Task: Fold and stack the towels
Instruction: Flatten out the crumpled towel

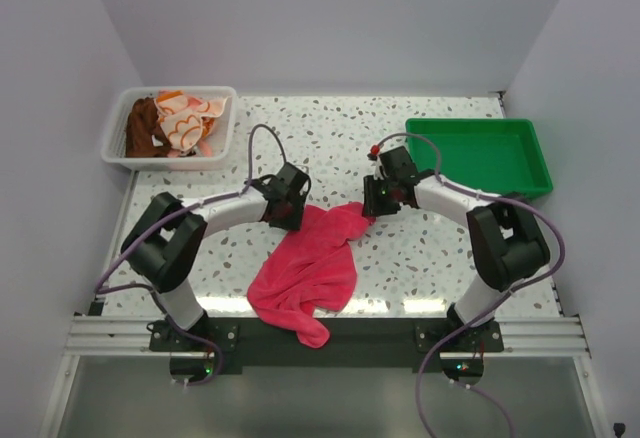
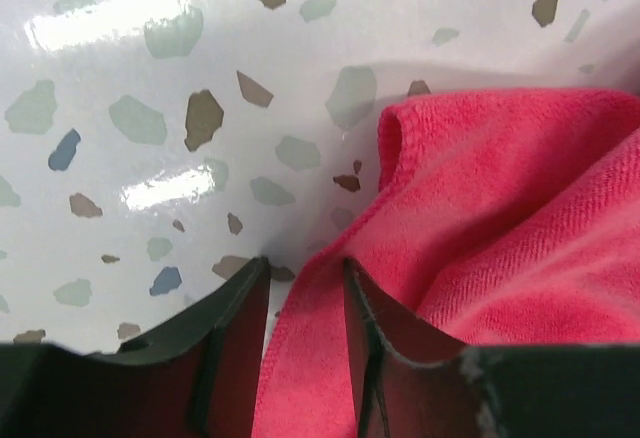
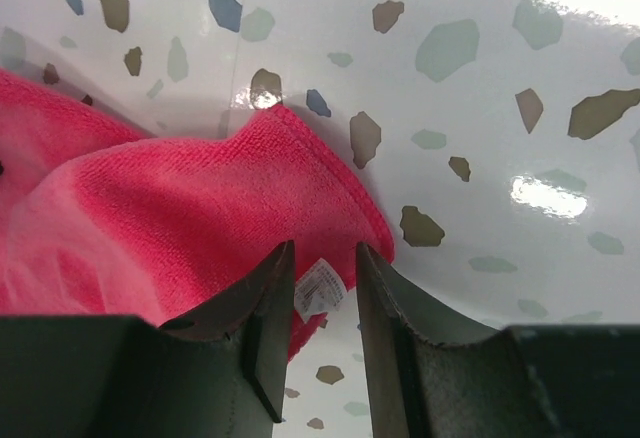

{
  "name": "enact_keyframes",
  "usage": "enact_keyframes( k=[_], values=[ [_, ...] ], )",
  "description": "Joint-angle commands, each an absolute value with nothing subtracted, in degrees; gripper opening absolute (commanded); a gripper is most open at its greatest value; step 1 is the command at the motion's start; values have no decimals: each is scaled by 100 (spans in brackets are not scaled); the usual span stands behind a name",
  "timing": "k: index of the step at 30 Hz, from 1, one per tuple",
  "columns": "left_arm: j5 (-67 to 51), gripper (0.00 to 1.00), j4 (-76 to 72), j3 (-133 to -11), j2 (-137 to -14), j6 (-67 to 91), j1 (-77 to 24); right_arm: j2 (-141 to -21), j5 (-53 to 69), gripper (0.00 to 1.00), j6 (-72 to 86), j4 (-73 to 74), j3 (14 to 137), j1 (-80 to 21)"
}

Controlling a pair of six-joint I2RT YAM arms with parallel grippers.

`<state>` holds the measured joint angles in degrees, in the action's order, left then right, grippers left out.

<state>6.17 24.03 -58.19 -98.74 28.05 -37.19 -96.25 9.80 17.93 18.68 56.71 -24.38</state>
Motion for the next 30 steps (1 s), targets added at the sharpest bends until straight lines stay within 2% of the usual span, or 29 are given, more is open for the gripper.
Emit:
enact_keyframes(
  k=[1, 5, 8, 13, 18, 25, 30],
  values=[
    [642, 39, 2171, -5390, -9800, 2926, -3805, -9808, 1178, 34, 1723, 1538, 5564, -2487],
    [624, 31, 2188, -4791, -9520, 3146, -3937, -9905, 1064, 31, 1731, 1521, 5484, -2496],
    [624, 23, 2398, -4290, -9274, 3330, -4016, -9949, 809, 24, 1731, 1625, 5475, -2496],
    [807, 7, 2776, -3622, -8685, 3691, -4209, -10028, 186, 20, 1810, 1810, 5528, -2496],
    [581, 6, 3260, -3375, -8175, 3850, -4228, -10072, -878, 15, 2047, 2241, 5748, -2391],
    [-139, 3, 3577, -3156, -7515, 4253, -4473, -9651, -1248, 23, 2242, 2557, 5880, -2294],
    [-291, 12, 3498, -3277, -6997, 4394, -4518, -9203, -739, 39, 1689, 2548, 5959, -2513]
  ],
)
